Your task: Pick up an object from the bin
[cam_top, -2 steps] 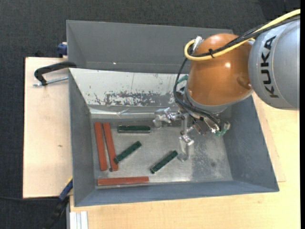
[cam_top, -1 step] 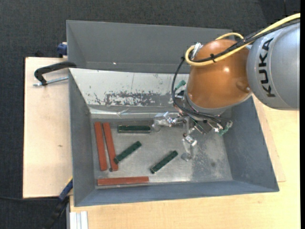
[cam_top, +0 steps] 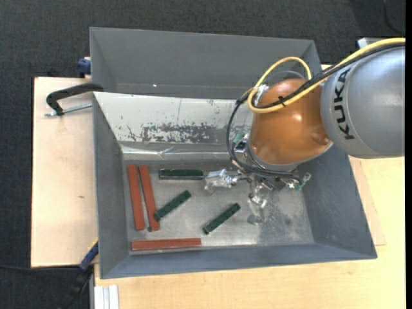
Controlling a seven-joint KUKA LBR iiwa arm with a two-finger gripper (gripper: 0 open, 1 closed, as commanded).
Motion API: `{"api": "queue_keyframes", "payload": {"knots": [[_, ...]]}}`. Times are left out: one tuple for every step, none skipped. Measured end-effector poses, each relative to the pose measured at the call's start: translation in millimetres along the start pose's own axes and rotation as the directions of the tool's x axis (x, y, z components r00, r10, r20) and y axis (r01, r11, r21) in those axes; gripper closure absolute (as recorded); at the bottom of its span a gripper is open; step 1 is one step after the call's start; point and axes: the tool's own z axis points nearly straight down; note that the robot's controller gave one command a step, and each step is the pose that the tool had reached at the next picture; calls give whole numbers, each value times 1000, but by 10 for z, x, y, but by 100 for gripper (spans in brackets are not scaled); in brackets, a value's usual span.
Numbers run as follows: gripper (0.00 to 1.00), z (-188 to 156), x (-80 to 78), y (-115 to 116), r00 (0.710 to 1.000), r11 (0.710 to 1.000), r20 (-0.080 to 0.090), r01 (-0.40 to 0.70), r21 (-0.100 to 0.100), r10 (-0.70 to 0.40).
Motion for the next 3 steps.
{"api": "queue_keyframes", "payload": {"knots": [[100,519,158,6,932,932,-1,363,-4,-363],[100,518,157,6,932,932,-1,362,-4,-362],[100,-954,289,-49,949,949,0,314,-2,-314]]}}
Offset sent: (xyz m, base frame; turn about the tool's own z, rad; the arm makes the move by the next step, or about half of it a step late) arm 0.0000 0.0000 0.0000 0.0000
